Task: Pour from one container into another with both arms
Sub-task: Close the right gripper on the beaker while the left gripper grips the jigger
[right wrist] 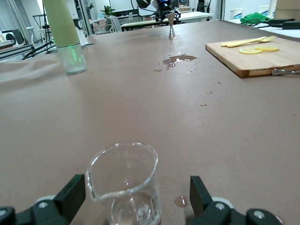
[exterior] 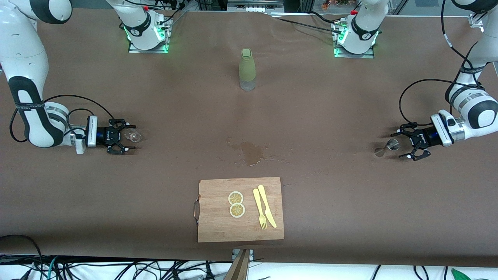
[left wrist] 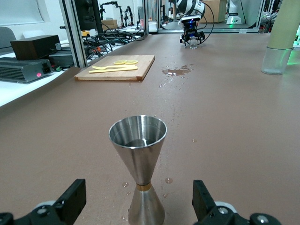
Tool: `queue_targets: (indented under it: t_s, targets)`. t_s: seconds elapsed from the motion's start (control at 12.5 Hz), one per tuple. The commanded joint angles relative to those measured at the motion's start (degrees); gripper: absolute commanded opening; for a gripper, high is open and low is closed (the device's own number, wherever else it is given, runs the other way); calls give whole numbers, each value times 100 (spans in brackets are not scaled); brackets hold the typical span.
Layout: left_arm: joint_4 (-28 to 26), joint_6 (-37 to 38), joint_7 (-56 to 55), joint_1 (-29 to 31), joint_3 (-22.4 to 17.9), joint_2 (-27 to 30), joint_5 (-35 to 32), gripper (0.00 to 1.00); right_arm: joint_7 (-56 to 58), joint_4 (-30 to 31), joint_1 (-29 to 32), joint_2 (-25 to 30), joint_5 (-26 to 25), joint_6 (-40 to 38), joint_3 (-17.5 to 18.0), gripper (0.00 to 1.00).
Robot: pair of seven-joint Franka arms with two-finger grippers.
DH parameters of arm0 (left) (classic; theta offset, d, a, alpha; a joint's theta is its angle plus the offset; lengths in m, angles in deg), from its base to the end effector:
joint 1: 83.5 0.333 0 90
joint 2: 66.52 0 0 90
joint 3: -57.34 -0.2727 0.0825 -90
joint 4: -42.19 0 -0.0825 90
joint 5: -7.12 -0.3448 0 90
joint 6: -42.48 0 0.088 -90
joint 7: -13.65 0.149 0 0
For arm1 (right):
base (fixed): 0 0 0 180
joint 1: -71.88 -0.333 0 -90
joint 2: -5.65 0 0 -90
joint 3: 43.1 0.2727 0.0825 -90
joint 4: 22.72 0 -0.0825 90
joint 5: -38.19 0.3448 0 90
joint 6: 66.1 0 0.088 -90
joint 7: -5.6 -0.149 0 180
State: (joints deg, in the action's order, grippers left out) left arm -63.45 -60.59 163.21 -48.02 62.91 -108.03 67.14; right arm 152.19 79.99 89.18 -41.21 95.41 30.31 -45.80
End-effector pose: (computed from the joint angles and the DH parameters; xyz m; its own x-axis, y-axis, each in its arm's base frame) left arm 0.5010 0.1608 0.1120 0.0431 -0.3997 0.9156 -0.9770 -0.2086 -0.0451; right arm 0.4976 -0.0591 0.0725 0.0724 0.4068 0.9107 0.9907 0.0759 -0.1127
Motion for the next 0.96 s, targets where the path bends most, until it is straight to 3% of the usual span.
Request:
queue_targets:
  t_s: [0.0,0.56,0.8,0.88]
  targets:
    - [166,252,284,-41,-47,-261,229,100,54,-67,19,-60,105,10,-3,87]
    - [149,358,292,-216,-38,-463,545,100,1,-216,37,-69,44,-26,-12,83]
    - [157,358,292,-330,-38,-525,668,97,10,-208,37,-60,26,-34,-12,72]
    - [166,358,292,-366,-38,-525,703,86,1,-208,37,-60,17,-34,-21,63]
